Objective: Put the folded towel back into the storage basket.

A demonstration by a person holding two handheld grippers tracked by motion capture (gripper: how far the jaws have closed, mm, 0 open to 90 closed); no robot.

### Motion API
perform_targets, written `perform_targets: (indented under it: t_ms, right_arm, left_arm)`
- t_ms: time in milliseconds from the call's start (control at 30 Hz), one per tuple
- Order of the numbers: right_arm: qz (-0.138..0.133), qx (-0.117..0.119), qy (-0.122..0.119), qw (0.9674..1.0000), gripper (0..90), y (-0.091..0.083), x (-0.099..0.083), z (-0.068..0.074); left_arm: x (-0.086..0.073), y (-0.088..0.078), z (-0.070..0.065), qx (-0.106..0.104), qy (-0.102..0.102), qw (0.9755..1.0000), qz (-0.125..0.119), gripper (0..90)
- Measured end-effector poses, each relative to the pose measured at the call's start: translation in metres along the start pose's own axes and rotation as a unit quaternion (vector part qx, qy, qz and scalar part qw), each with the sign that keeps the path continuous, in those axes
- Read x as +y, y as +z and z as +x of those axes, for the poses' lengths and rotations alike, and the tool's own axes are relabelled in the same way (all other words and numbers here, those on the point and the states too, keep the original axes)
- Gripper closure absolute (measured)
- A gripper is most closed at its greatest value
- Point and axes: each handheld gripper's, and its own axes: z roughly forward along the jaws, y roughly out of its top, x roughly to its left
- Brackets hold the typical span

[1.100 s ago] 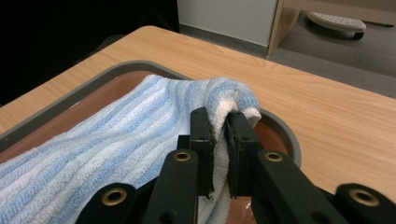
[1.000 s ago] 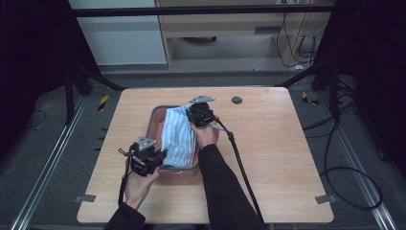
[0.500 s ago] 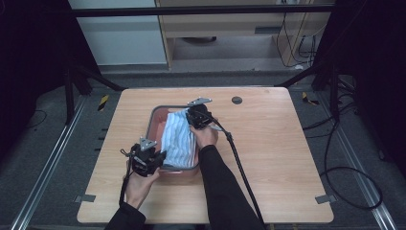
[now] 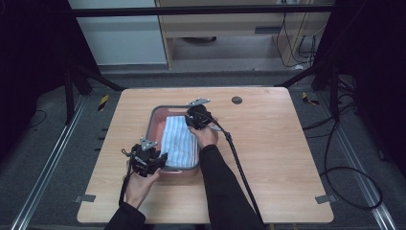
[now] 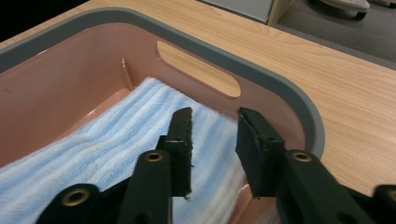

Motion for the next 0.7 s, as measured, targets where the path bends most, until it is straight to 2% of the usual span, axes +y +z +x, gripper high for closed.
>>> perform_targets:
  t_ms: [33,167,300,333,467,633,700]
  right_arm:
    - [-0.003,-0.006,-0.006,1.0000,63.3,-0.001,0.000,0.000]
    - [-0.013,-0.011,-0.006,0.9998,59.3,-0.006,0.003,-0.002]
    - [-0.032,-0.015,0.001,0.9994,52.3,-0.018,0.007,-0.006]
    - [-0.036,-0.017,0.005,0.9992,49.3,-0.022,0.008,-0.006]
    - [-0.053,-0.020,0.015,0.9983,36.4,-0.038,0.012,-0.011]
    - [-0.063,-0.019,0.028,0.9974,27.7,-0.061,0.012,-0.021]
    - [-0.070,-0.014,0.035,0.9968,25.7,-0.071,0.009,-0.027]
  left_arm:
    - [0.000,0.000,0.000,0.000,-0.002,1.0000,-0.003,62.8]
    - [0.001,-0.006,0.003,-0.002,-0.007,0.9999,-0.012,59.1]
    - [0.005,-0.015,0.006,-0.012,-0.016,0.9993,-0.030,52.1]
    - [0.006,-0.016,0.009,-0.009,-0.005,0.9991,-0.041,49.8]
    - [0.009,-0.022,0.013,-0.017,0.006,0.9979,-0.063,41.1]
    - [0.010,-0.030,0.021,-0.034,0.022,0.9960,-0.080,30.6]
    - [0.009,-0.034,0.027,-0.036,0.020,0.9955,-0.085,27.9]
